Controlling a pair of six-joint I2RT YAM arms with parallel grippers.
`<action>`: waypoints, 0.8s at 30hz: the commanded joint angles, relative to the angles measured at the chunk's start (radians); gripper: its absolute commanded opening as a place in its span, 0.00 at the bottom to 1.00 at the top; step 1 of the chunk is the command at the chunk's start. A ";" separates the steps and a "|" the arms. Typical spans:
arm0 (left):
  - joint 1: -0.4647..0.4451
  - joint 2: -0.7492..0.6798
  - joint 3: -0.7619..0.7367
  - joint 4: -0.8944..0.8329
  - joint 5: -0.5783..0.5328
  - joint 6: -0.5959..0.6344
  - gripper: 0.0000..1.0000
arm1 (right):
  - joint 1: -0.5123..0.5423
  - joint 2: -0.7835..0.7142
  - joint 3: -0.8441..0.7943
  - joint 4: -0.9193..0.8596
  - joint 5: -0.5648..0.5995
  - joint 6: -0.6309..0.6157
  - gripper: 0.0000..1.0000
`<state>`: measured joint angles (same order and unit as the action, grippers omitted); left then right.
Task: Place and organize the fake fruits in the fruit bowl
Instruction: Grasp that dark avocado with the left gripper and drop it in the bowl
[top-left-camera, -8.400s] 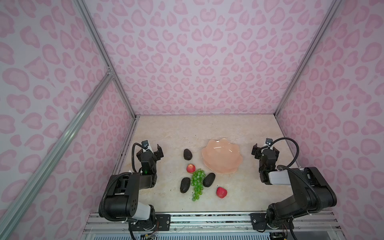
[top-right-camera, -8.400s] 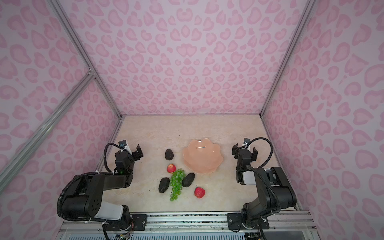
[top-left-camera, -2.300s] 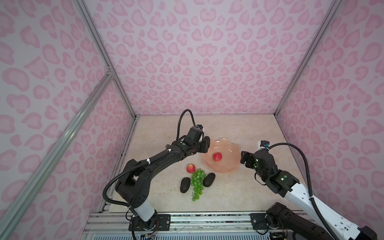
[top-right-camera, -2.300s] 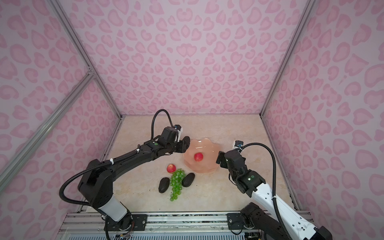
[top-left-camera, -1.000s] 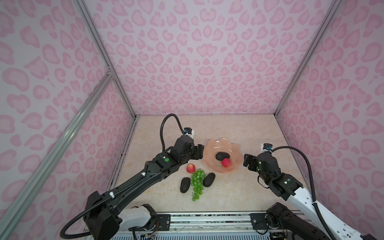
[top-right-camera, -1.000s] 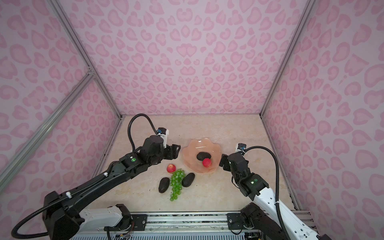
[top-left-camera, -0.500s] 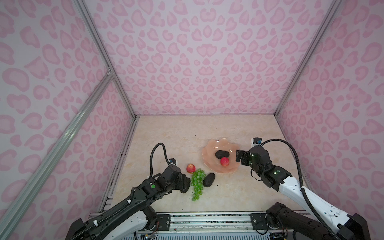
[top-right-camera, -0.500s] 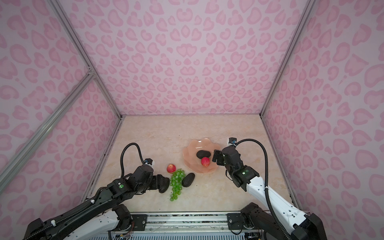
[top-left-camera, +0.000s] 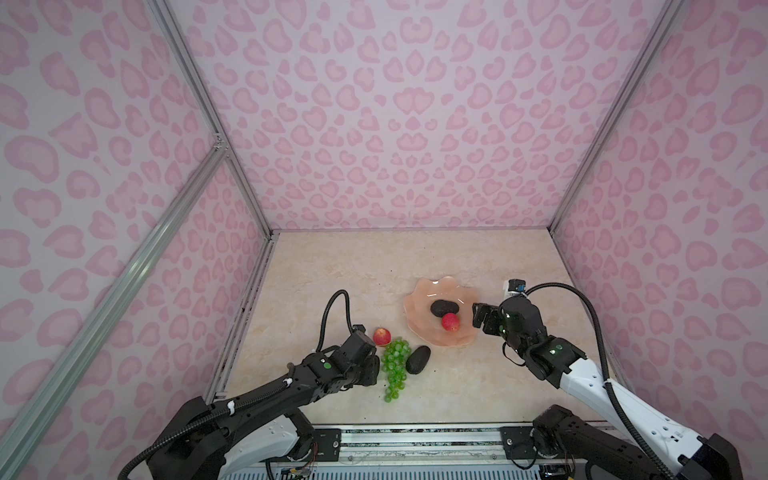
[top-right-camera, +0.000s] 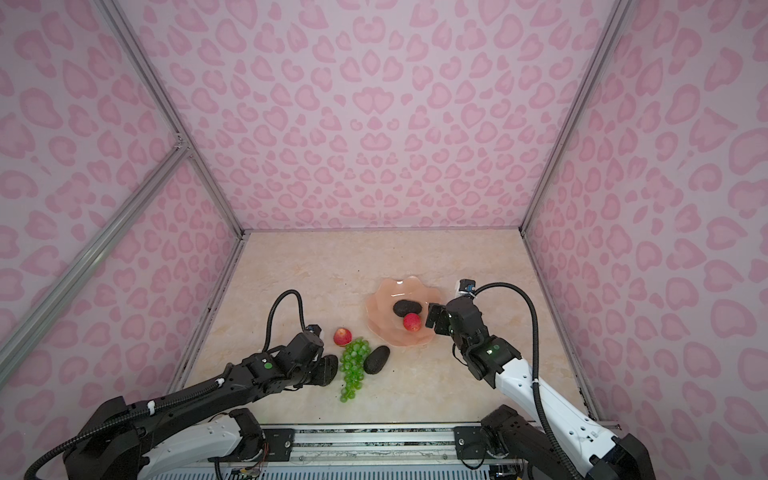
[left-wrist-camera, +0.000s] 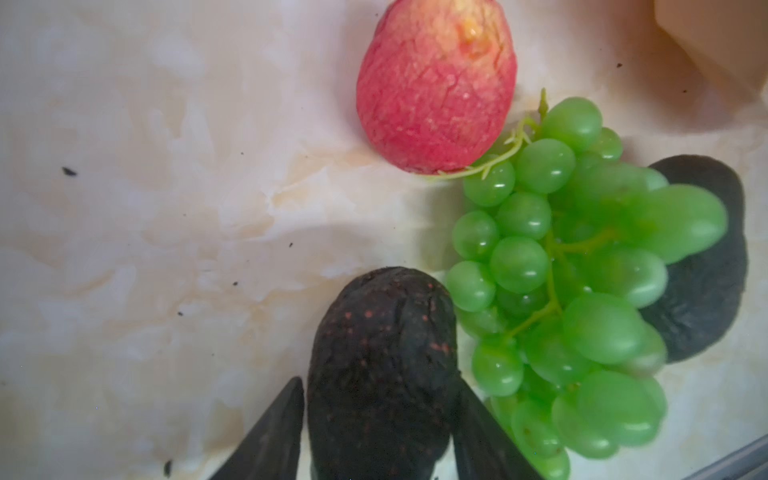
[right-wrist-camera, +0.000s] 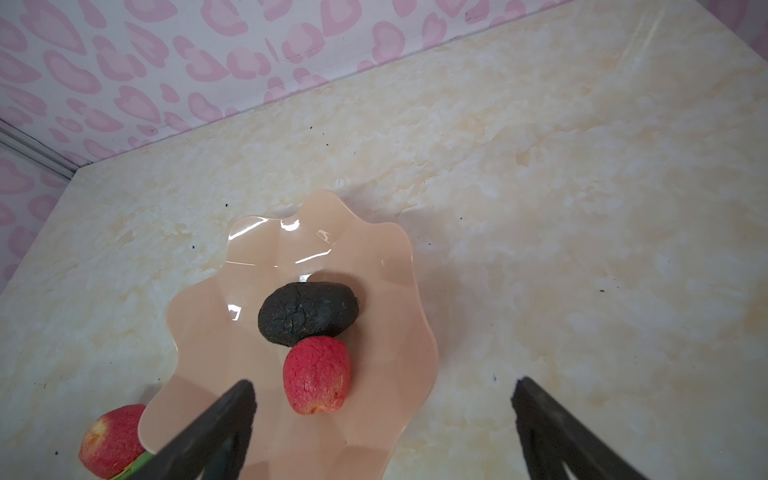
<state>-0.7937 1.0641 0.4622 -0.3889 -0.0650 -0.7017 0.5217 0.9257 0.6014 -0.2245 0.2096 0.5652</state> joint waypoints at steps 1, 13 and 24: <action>0.000 -0.027 -0.004 -0.009 -0.046 0.012 0.47 | 0.000 -0.002 -0.009 0.031 0.016 0.006 0.97; 0.001 0.002 0.357 -0.048 -0.020 0.191 0.44 | 0.000 -0.026 -0.019 0.007 0.033 0.008 0.96; 0.002 0.586 0.805 0.045 0.053 0.224 0.42 | -0.002 -0.126 -0.063 -0.050 0.049 0.032 0.96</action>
<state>-0.7937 1.5684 1.2057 -0.3790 -0.0475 -0.4858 0.5217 0.8139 0.5518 -0.2462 0.2409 0.5846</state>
